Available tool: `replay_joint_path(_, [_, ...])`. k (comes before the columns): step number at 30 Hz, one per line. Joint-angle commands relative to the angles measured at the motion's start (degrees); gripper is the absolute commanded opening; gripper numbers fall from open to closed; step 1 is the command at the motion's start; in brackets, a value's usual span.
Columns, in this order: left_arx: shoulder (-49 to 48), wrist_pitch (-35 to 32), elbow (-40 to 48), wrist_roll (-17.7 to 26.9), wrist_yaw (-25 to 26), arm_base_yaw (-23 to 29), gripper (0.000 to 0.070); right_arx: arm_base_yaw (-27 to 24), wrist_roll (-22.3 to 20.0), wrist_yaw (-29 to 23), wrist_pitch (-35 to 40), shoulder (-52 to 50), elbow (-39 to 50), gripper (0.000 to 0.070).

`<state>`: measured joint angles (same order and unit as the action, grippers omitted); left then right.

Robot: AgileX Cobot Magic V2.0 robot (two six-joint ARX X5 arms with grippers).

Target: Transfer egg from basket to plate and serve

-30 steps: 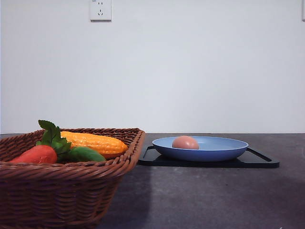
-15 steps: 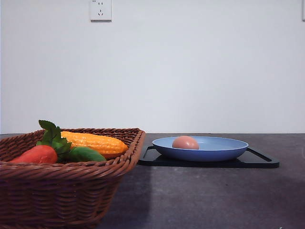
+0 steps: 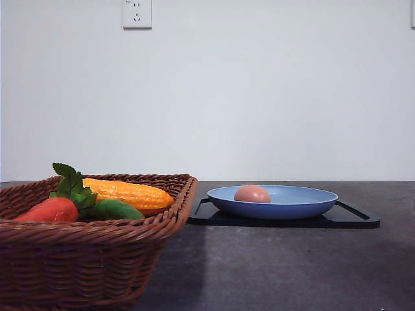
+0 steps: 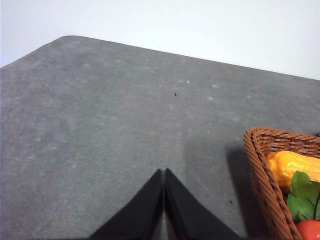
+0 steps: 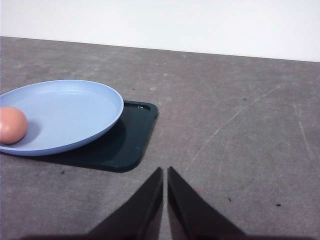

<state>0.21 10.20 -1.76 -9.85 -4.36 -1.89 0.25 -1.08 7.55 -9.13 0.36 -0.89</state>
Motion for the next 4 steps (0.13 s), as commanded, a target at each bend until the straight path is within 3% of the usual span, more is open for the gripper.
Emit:
replay_joint_path(1, [0.0, 0.3, 1.6, 0.0, 0.1, 0.1, 0.0, -0.1, 0.7, -0.1, 0.3, -0.2, 0.4, 0.0])
replay_joint_path(4, [0.0, 0.3, 1.6, 0.0, 0.1, 0.1, 0.0, -0.1, 0.7, -0.1, 0.3, -0.2, 0.4, 0.0])
